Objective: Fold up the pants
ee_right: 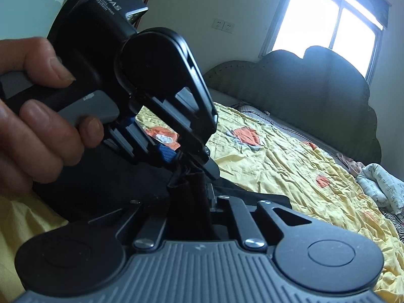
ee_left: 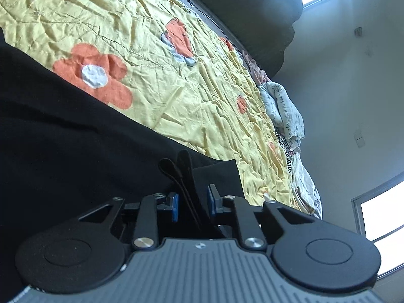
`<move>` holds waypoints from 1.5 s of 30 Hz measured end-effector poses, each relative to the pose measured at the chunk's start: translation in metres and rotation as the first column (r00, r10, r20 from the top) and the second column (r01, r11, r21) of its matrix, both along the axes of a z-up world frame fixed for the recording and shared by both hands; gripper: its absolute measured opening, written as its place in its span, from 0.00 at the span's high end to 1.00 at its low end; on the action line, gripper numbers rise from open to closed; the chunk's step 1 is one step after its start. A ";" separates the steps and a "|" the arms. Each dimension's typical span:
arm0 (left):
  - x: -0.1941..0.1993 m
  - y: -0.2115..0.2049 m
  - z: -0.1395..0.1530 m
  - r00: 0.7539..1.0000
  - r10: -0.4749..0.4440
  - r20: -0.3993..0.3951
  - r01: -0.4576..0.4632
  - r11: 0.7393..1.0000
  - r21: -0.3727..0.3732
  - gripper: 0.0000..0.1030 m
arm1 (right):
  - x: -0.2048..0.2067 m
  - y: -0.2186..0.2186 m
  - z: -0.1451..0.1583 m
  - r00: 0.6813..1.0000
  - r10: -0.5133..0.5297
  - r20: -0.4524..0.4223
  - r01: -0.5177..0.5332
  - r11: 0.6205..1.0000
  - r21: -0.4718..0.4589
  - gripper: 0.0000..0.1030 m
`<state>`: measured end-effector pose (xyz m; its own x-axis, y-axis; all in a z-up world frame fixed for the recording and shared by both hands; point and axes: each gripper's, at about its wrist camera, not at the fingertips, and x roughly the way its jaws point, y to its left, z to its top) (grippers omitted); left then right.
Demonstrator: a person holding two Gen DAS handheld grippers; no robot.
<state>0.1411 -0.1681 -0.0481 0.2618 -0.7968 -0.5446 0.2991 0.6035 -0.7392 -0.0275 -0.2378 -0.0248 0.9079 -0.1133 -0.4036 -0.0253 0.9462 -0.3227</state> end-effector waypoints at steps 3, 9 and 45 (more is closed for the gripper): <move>0.000 0.000 0.001 1.000 -0.003 0.007 0.003 1.000 0.002 0.86 | -0.001 0.002 0.002 1.000 0.000 0.011 0.000 1.000 0.004 0.94; -0.009 0.000 0.015 0.988 -0.025 0.155 0.005 0.992 0.129 0.93 | -0.004 0.016 0.002 1.000 0.027 0.002 -0.027 0.999 -0.033 0.94; -0.013 0.039 0.037 0.912 -0.131 0.388 -0.041 0.913 0.405 0.93 | -0.032 0.041 0.002 0.984 0.176 -0.022 -0.177 0.981 -0.079 0.94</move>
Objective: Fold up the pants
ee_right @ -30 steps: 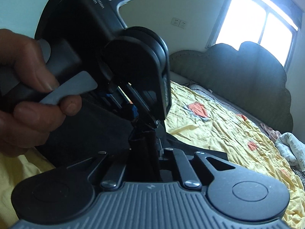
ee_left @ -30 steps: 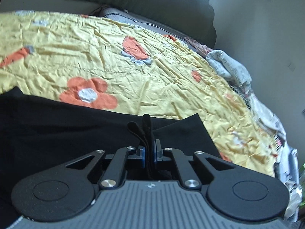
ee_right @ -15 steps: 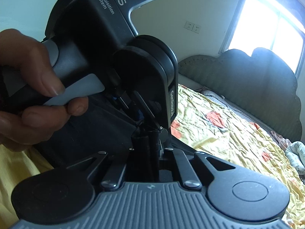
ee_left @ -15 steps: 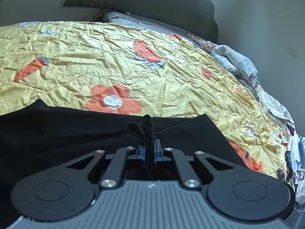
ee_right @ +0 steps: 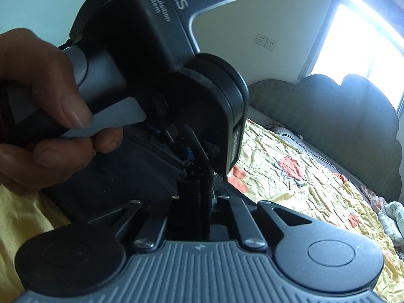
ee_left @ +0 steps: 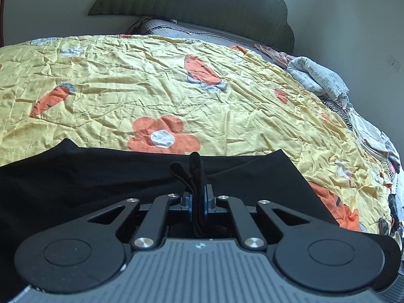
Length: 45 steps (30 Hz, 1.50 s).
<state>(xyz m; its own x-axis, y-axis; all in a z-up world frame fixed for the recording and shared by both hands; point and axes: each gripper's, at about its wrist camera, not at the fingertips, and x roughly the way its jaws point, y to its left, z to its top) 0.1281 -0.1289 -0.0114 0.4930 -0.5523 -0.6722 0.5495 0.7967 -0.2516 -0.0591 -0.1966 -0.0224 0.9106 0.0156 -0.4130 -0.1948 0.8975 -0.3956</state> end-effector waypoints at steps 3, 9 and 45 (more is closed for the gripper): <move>0.000 0.001 0.002 1.000 0.002 0.010 -0.002 1.000 0.008 0.93 | -0.002 -0.004 0.002 1.000 0.009 -0.002 -0.009 1.000 -0.001 0.94; 0.000 0.007 0.005 1.000 0.005 0.024 -0.005 1.000 0.011 0.93 | -0.001 -0.005 0.003 1.000 0.025 -0.004 -0.025 1.000 -0.006 0.94; 0.016 0.051 -0.004 0.998 0.055 0.035 -0.055 0.998 0.009 0.93 | -0.017 -0.035 -0.013 0.996 0.083 -0.016 -0.083 0.996 -0.011 0.94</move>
<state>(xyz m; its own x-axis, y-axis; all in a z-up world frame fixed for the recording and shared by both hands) 0.1444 -0.0780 -0.0151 0.5459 -0.5170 -0.6593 0.5131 0.8284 -0.2247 -0.0759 -0.2321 -0.0354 0.8999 0.0862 -0.4275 -0.2749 0.8732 -0.4026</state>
